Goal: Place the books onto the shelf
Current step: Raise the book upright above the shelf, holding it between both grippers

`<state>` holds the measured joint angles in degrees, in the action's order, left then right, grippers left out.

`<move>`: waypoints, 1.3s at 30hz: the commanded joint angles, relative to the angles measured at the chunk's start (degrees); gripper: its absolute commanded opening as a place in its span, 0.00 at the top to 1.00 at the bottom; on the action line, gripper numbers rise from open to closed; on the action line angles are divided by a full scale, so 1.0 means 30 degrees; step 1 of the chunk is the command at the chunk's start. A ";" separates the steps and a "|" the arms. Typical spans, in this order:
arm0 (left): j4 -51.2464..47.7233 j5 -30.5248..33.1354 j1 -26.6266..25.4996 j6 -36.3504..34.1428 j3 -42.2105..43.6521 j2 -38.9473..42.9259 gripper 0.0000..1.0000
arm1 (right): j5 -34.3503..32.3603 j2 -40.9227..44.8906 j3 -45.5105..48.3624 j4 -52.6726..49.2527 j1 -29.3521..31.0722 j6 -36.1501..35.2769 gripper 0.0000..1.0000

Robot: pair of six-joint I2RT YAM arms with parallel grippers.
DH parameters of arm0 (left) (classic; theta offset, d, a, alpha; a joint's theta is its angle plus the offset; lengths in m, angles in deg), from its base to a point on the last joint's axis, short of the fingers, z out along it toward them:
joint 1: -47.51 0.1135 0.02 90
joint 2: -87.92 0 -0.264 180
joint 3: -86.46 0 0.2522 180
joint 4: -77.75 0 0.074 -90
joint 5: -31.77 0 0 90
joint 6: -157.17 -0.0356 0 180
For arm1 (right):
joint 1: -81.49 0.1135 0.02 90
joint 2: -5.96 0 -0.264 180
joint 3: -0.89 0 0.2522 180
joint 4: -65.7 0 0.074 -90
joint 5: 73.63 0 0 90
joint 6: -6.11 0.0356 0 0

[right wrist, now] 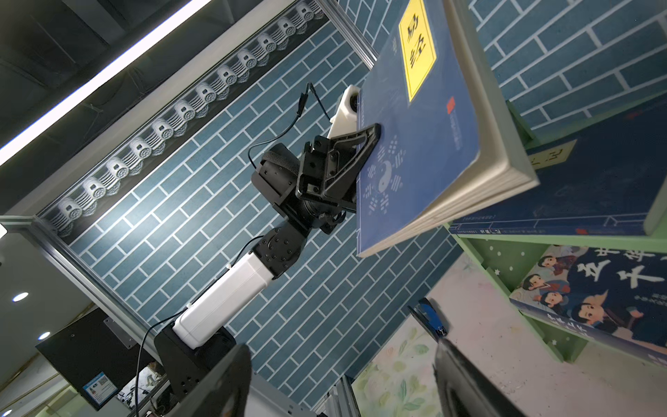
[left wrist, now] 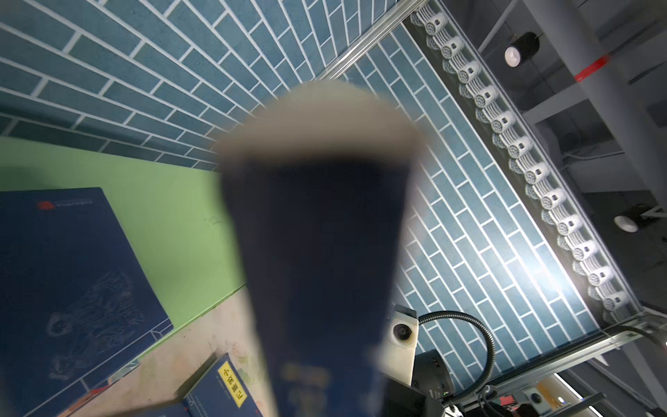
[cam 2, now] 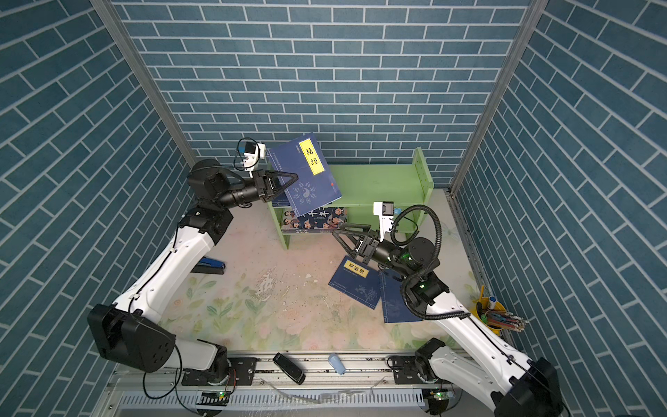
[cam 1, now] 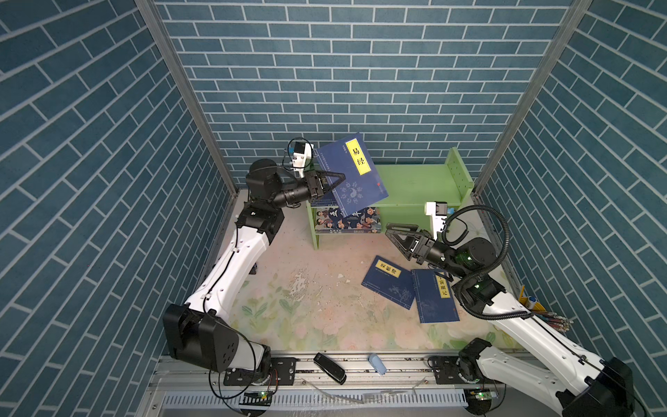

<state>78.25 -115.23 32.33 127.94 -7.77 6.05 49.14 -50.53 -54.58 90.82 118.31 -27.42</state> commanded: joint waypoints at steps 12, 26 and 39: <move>0.6143 0.0085 -0.0038 0.3976 0.1394 0.0701 0.89 | -0.0056 -0.5823 -0.3735 0.6679 0.0603 0.2160 0.20; 0.6753 0.0181 -0.0708 0.4161 0.2409 0.0897 0.85 | -0.0482 -0.8603 -0.5749 0.9111 0.0596 0.2988 0.55; 0.1480 -0.1882 0.0590 -0.1771 0.3282 0.2699 0.40 | 0.3625 -0.5310 -0.7200 -0.0103 -0.0894 0.0247 1.00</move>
<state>89.11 -116.47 32.19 132.14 1.76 11.39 53.71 -72.45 -72.22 100.41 117.43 -21.08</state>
